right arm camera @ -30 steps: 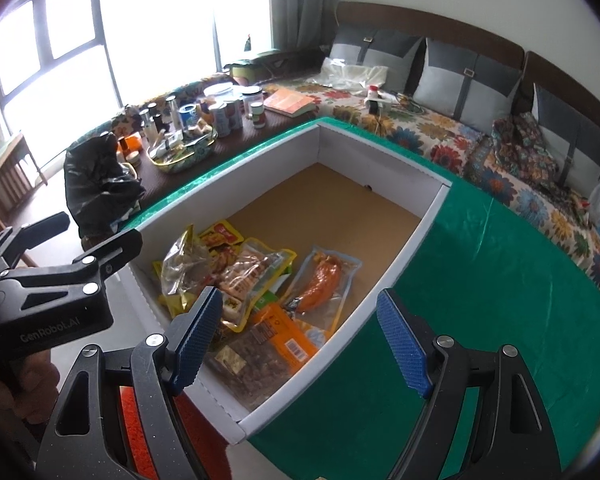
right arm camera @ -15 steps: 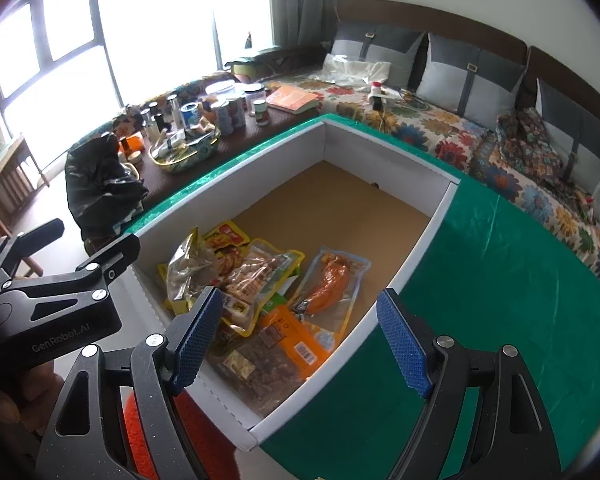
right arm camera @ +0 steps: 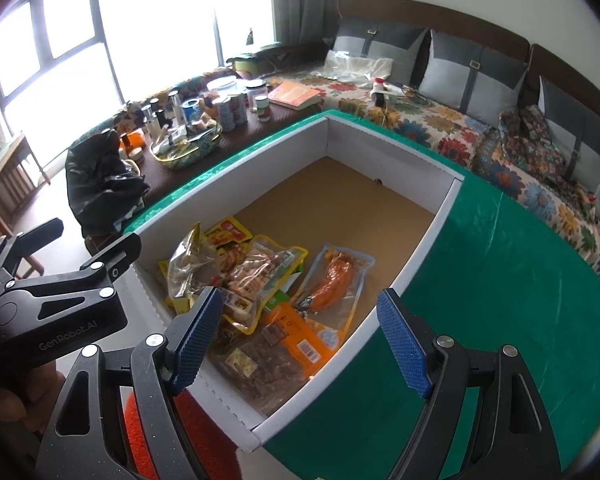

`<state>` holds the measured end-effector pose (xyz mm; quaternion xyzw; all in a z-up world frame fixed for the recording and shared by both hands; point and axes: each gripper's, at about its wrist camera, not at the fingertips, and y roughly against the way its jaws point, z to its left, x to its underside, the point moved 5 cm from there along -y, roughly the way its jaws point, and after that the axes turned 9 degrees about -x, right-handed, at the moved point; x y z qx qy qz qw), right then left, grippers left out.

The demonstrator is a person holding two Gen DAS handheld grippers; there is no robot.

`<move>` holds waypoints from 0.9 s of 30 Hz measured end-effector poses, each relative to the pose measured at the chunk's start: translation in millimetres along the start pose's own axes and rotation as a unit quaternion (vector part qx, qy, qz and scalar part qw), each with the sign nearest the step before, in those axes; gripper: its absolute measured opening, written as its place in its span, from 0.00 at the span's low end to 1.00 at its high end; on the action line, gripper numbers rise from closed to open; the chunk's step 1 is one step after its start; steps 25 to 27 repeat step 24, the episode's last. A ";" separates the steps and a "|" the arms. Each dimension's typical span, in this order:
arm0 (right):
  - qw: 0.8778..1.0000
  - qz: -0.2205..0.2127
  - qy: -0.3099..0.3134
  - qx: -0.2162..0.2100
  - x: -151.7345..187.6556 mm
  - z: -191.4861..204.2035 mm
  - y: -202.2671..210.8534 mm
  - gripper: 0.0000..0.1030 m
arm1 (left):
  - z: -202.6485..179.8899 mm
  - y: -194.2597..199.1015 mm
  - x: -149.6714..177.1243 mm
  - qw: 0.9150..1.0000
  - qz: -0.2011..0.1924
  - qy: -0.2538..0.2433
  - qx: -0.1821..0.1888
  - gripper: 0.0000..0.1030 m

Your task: Organize snacks

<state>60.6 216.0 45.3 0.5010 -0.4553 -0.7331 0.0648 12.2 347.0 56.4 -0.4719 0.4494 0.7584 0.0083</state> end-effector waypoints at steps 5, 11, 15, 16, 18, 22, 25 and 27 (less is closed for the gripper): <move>1.000 0.001 -0.001 0.001 0.6 1.1 -0.8 0.80 | -0.1 0.3 0.1 1.000 0.000 0.000 0.000 1.00; 1.000 0.002 0.000 0.000 2.4 2.0 -0.6 0.80 | -0.8 -0.2 -0.7 1.000 0.000 -0.001 0.000 1.00; 1.000 0.004 0.001 -0.003 2.4 2.2 0.9 0.80 | 0.2 -1.3 -1.1 1.000 0.002 0.000 -0.002 1.00; 1.000 0.004 0.002 -0.004 2.7 2.6 1.1 0.80 | 0.4 -1.6 -1.3 1.000 0.002 0.000 -0.002 1.00; 1.000 0.005 0.004 -0.003 3.0 3.1 1.4 0.80 | 0.7 -2.1 -1.5 1.000 0.001 0.000 -0.002 1.00; 1.000 0.005 0.003 -0.003 2.7 3.6 1.2 0.80 | 1.5 -3.4 -1.1 1.000 0.004 -0.002 0.002 1.00; 1.000 0.005 0.002 -0.003 2.5 3.8 1.1 0.80 | 0.7 -3.2 -1.1 1.000 0.004 -0.005 -0.001 1.00; 1.000 0.005 0.002 -0.003 2.5 3.8 1.1 0.80 | 0.7 -3.2 -1.1 1.000 0.004 -0.005 -0.001 1.00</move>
